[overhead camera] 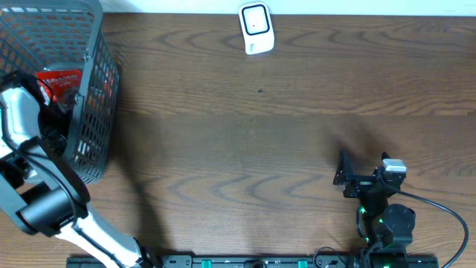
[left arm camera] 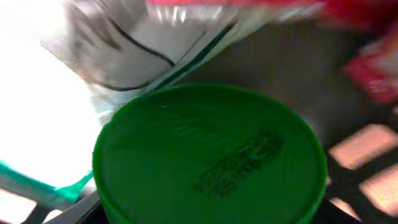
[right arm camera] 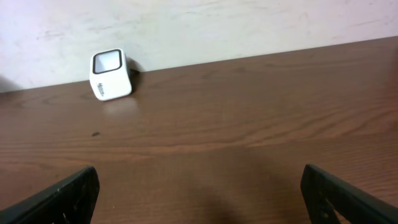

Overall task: Scan the item barcode
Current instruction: 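Lower the left gripper and grasp the green-lidded jar by its lid, then lift the jar out and set it upright on the table center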

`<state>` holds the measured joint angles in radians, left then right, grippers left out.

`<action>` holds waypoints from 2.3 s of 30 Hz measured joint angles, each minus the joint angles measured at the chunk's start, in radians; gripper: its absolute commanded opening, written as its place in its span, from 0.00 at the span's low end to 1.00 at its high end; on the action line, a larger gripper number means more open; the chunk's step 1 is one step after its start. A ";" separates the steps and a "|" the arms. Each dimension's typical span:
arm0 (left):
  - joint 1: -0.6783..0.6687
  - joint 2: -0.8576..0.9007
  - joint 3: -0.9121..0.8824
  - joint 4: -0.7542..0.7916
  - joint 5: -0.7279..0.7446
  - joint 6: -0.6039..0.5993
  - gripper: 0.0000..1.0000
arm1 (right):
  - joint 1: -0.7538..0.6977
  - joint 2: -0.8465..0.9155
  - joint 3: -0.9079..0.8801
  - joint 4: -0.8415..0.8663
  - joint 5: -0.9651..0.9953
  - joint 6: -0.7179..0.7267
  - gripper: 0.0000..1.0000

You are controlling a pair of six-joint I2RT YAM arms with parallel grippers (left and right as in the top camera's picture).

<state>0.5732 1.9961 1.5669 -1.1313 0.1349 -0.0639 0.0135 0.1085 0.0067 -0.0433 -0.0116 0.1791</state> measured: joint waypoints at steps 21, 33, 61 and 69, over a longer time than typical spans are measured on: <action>-0.003 -0.799 0.035 0.412 -0.024 -0.083 0.48 | 0.000 0.000 0.000 -0.010 0.000 0.000 0.99; -0.481 -0.904 0.037 0.187 0.050 -0.213 0.47 | 0.000 0.001 0.000 -0.009 0.000 0.000 0.99; -1.320 0.048 0.018 0.246 -0.001 -0.386 0.48 | 0.000 0.001 0.000 -0.002 0.000 0.000 0.99; -1.320 0.086 0.013 0.285 0.002 -0.411 0.49 | 0.000 0.001 0.000 -0.001 0.000 0.000 0.99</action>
<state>-0.7464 2.0823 1.5799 -0.8459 0.1368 -0.4751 0.0135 0.1093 0.0067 -0.0441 -0.0120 0.1791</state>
